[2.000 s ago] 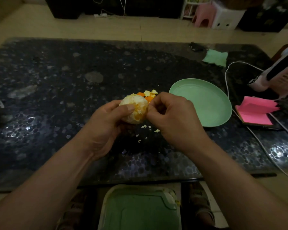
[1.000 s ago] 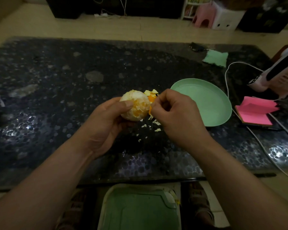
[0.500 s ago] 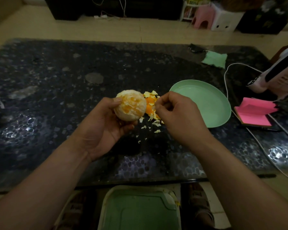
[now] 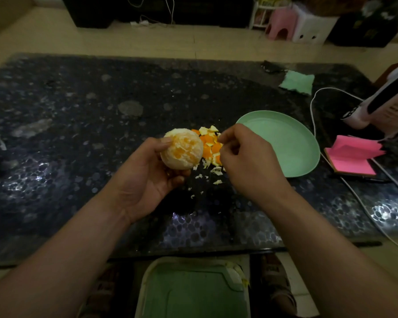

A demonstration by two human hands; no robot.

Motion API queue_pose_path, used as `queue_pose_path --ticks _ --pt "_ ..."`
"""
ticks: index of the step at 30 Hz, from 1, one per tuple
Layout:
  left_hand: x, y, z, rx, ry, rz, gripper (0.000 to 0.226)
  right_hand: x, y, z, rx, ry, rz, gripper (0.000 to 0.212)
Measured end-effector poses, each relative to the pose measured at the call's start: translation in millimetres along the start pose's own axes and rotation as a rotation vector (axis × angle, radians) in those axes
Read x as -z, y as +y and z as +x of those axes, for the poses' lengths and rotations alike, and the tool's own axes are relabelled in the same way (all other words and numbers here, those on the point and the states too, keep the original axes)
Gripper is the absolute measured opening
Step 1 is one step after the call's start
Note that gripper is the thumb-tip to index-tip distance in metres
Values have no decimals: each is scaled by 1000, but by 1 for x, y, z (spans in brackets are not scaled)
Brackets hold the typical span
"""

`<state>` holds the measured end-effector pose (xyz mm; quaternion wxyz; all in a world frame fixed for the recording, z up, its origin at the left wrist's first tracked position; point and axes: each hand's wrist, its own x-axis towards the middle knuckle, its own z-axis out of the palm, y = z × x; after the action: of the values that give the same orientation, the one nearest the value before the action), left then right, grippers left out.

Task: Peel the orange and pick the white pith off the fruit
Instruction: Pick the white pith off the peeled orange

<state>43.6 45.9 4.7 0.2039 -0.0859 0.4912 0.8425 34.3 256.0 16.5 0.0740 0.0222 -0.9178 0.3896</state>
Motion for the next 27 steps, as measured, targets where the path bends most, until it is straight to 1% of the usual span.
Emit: queue_pose_path --ticks 2,4,5,9,13,17,22,27 --pt "-2 1 -1 1 -7 -5 53 1 -5 -2 -3 -8 77 9" --pt "-4 1 -2 20 -28 -14 55 0 -11 -4 13 -23 117 20" --pt "-4 1 -2 35 -41 -17 57 0 -13 -6 14 -43 143 21" --pt "-4 0 -3 99 -56 -6 63 1 -22 -12 -10 -153 311 9" --pt "-1 -1 -1 125 -58 -52 60 -1 -24 -14 21 -194 371 5" --pt "1 -1 0 114 -55 -97 56 -3 -23 -14 31 -192 374 7" --pt "2 -1 2 74 -55 -89 55 -2 -22 -15 59 -138 310 6" --pt "2 0 0 54 -34 -93 52 -3 -23 -16 75 -154 326 7"
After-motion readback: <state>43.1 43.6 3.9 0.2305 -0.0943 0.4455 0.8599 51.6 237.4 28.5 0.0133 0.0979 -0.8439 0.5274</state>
